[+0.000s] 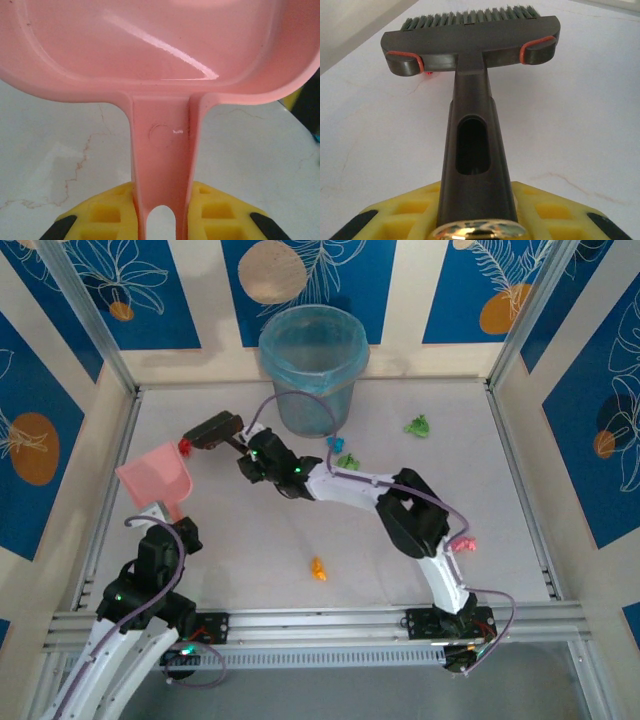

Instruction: Sweep away the paper scraps from the table

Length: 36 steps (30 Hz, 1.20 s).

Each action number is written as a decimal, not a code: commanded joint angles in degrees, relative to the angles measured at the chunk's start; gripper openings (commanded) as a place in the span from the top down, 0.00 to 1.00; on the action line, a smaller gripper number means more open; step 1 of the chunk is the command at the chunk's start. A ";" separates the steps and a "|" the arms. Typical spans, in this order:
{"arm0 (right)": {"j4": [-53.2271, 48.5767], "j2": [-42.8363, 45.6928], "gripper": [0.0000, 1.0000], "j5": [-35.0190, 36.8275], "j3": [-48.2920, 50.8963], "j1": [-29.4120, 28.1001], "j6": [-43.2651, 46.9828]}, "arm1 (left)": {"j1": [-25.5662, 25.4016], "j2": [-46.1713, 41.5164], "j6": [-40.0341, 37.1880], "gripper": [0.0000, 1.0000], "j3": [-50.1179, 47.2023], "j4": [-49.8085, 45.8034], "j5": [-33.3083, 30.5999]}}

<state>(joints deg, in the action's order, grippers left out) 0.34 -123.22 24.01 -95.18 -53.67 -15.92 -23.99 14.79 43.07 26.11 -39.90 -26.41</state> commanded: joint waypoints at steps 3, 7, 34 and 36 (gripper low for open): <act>-0.84 -7.17 1.00 -0.79 -11.00 -0.16 2.97 | 0.59 0.63 0.08 1.00 -0.71 1.18 0.46; -2.90 -12.83 1.00 -1.97 -17.90 -0.38 3.62 | 0.52 1.19 0.00 1.00 -0.80 1.49 0.51; -0.34 6.42 1.00 3.00 13.88 -2.00 4.24 | 0.52 1.48 -0.28 1.00 -0.93 1.62 0.31; -0.34 10.67 1.00 4.46 19.47 -2.49 2.89 | 0.52 1.48 -0.35 1.00 -0.90 1.71 0.52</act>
<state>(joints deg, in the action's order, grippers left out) -1.54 -117.84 24.80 -80.58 -55.02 -11.42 -23.99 15.99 43.07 25.74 -39.64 -25.98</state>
